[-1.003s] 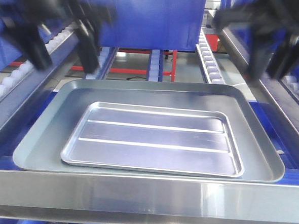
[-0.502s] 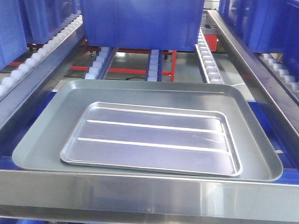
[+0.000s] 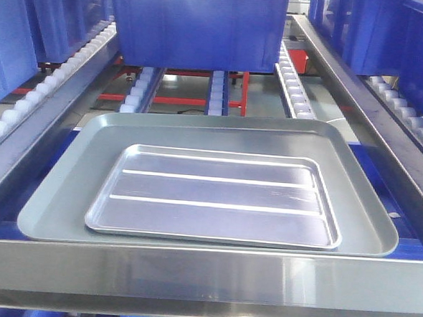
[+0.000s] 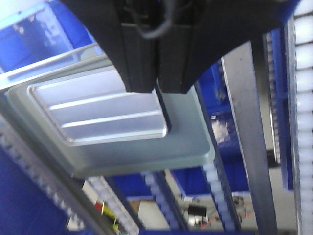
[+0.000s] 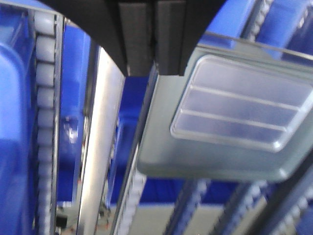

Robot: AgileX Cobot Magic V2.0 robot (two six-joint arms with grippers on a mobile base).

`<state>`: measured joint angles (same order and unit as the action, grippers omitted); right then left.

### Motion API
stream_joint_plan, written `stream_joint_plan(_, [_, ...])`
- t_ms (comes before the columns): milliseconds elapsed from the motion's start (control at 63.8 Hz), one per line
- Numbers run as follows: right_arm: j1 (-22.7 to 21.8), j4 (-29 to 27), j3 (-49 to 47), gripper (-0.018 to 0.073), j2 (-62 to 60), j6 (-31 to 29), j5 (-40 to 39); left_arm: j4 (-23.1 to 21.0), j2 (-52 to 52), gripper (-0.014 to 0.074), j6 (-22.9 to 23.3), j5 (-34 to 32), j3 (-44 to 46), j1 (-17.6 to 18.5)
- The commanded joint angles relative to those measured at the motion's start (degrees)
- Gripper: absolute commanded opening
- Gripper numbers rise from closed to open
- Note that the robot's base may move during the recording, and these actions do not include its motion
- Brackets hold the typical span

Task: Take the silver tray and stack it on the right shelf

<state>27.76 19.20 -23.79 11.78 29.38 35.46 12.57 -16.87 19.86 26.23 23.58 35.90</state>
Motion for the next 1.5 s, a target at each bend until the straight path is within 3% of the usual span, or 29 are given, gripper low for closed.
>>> stream_joint_plan(0, [-0.13,1.9,-1.48,0.0053,-3.78,-0.9,-3.12,0.58,2.93,-0.0092,-0.11,-4.14,1.48,0.29])
stream_joint_plan(799, [-0.13,1.45,-1.45,0.0053,-6.63,-0.85,-2.45,-0.67,5.6,-0.0092,-0.11,-3.99,1.07,0.29])
stream_joint_plan(862, [-0.13,1.46,-1.45,0.0053,-6.63,-0.85,-2.5,-3.84,6.33,-0.0092,-4.31,-4.22,1.07,-0.41])
stream_joint_plan(925, [-0.13,1.46,-1.45,0.0053,-6.63,-0.85,-2.5,-9.84,7.07,-0.0092,-13.73,-4.21,0.63,-3.18])
stream_joint_plan(956, [-0.13,1.46,-1.45,0.0053,-6.63,-0.85,-2.5,-11.26,7.54,-0.0092,-16.04,-4.65,-0.01,-5.08])
stream_joint_plan(1191, [-0.13,1.46,-1.45,0.0053,-6.63,-0.85,-2.5,-11.45,13.77,-0.0092,-16.69,-16.92,-11.05,-19.94])
stream_joint_plan(1395, [-0.13,1.46,-1.45,0.0053,-6.63,-0.85,-2.5,-11.79,16.78,-0.0092,-16.68,-26.61,-21.67,-29.18])
stream_joint_plan(1473, [-0.13,1.46,-1.45,0.0053,-6.63,-0.85,-2.5,-13.59,17.53,-0.0092,-16.68,-35.8,-26.93,-31.99])
stream_joint_plan(1489, [-0.13,1.46,-1.45,0.0053,-6.63,-0.85,-2.5,-14.16,17.92,-0.0092,-16.68,-33.58,-26.42,-32.51])
